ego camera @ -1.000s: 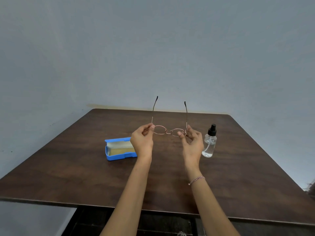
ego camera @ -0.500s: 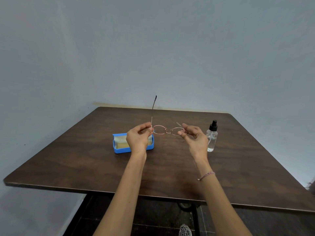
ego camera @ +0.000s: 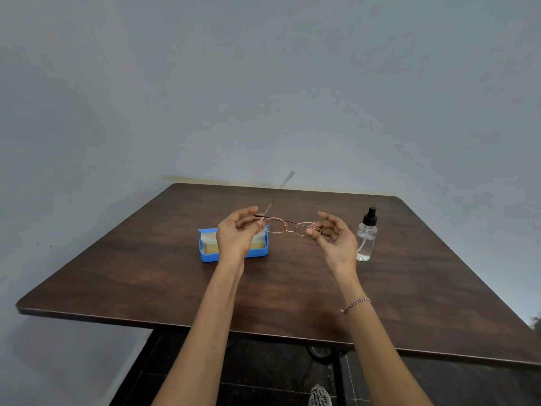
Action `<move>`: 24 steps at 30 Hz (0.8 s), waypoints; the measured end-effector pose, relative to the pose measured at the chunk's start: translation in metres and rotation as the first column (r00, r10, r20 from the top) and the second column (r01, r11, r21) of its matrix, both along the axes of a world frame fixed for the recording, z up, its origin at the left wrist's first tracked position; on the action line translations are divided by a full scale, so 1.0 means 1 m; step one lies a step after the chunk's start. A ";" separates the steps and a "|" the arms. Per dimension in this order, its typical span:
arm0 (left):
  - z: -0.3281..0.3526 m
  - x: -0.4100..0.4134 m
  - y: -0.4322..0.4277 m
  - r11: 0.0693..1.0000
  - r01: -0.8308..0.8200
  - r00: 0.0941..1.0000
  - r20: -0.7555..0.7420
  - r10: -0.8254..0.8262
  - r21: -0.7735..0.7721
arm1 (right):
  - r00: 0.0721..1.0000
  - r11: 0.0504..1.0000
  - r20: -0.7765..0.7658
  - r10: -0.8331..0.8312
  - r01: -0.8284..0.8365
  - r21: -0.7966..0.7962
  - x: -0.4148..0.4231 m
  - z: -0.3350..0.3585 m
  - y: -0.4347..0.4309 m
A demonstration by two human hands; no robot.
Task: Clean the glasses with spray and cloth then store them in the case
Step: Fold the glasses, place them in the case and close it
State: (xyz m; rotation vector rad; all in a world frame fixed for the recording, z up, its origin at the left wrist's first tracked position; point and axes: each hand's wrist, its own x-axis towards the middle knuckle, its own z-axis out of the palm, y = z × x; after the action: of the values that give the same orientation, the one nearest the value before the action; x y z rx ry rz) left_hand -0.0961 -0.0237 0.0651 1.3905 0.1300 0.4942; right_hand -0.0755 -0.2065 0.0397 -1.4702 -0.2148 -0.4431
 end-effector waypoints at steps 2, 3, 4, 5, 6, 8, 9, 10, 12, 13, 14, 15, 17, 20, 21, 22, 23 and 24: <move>-0.003 0.000 0.005 0.997 0.055 0.998 -0.022 -0.054 0.053 | 1.000 1.000 -0.016 0.007 -0.006 0.008 0.001 -0.002 0.000; -0.004 0.000 0.007 0.994 0.076 0.997 -0.032 -0.073 0.073 | 1.000 1.000 -0.026 0.010 -0.010 0.008 0.001 -0.002 0.000; -0.005 -0.001 0.009 0.992 0.086 0.996 -0.039 -0.083 0.088 | 0.999 1.000 -0.034 0.017 -0.017 0.010 0.000 -0.002 0.001; -0.006 -0.002 0.010 0.992 0.086 0.996 -0.044 -0.083 0.096 | 0.999 1.000 -0.038 0.022 -0.022 0.006 -0.001 -0.002 0.002; -0.006 -0.002 0.012 0.992 0.081 0.996 -0.043 -0.077 0.097 | 0.999 1.000 -0.038 0.024 -0.025 -0.004 -0.002 -0.001 0.003; -0.006 -0.003 0.014 0.993 0.049 0.998 -0.047 -0.044 0.103 | 0.998 0.998 -0.060 0.016 -0.020 -0.055 0.000 -0.003 0.003; -0.006 -0.003 0.015 0.994 0.033 0.999 -0.045 -0.028 0.104 | 0.996 0.995 -0.086 0.012 -0.020 -0.095 0.002 -0.004 0.003; -0.007 -0.003 0.016 0.995 0.021 0.999 -0.035 -0.018 0.096 | 0.993 0.991 -0.121 0.018 -0.034 -0.132 0.004 -0.006 0.003; -0.008 -0.002 0.018 0.997 -0.006 1.000 -0.014 0.007 0.079 | 0.981 0.987 -0.186 0.049 -0.076 -0.141 0.007 -0.009 0.003; -0.008 -0.003 0.019 0.997 -0.025 1.000 -0.008 0.025 0.075 | 0.976 0.991 -0.206 0.070 -0.091 -0.095 0.008 -0.010 0.004; -0.008 -0.003 0.020 0.996 -0.042 0.999 -0.001 0.042 0.073 | 0.971 0.994 -0.220 0.097 -0.103 -0.017 0.008 -0.009 0.004; -0.007 -0.005 0.022 0.995 -0.058 0.998 0.004 0.058 0.077 | 0.964 0.989 -0.230 0.137 -0.122 0.078 0.007 -0.008 0.005; -0.007 -0.007 0.025 0.993 -0.075 0.997 0.013 0.074 0.086 | 0.947 0.962 -0.236 0.218 -0.167 0.216 0.004 -0.003 0.006; -0.008 -0.008 0.031 0.993 -0.083 0.996 0.021 0.082 0.083 | 0.932 0.939 -0.249 0.265 -0.190 0.287 0.004 -0.002 0.007; -0.009 -0.009 0.032 0.993 -0.088 0.996 0.021 0.087 0.074 | 0.927 0.934 -0.258 0.270 -0.188 0.303 0.005 -0.002 0.009; -0.010 -0.011 0.034 0.994 -0.093 0.995 0.023 0.092 0.059 | 0.924 0.931 -0.268 0.274 -0.185 0.315 0.006 -0.003 0.011; -0.011 -0.012 0.034 0.994 -0.105 0.994 0.024 0.104 0.042 | 0.919 0.926 -0.275 0.284 -0.188 0.328 0.006 -0.003 0.013; -0.013 -0.012 0.036 0.992 -0.124 0.992 0.024 0.124 0.022 | 0.912 0.919 -0.282 0.299 -0.196 0.342 0.006 -0.003 0.015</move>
State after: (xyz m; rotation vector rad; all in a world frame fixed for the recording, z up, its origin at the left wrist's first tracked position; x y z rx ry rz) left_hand -0.1085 0.0121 0.0526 1.4055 0.1940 0.6160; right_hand -0.0694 -0.1913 0.0366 -1.1673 -0.0611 -0.0123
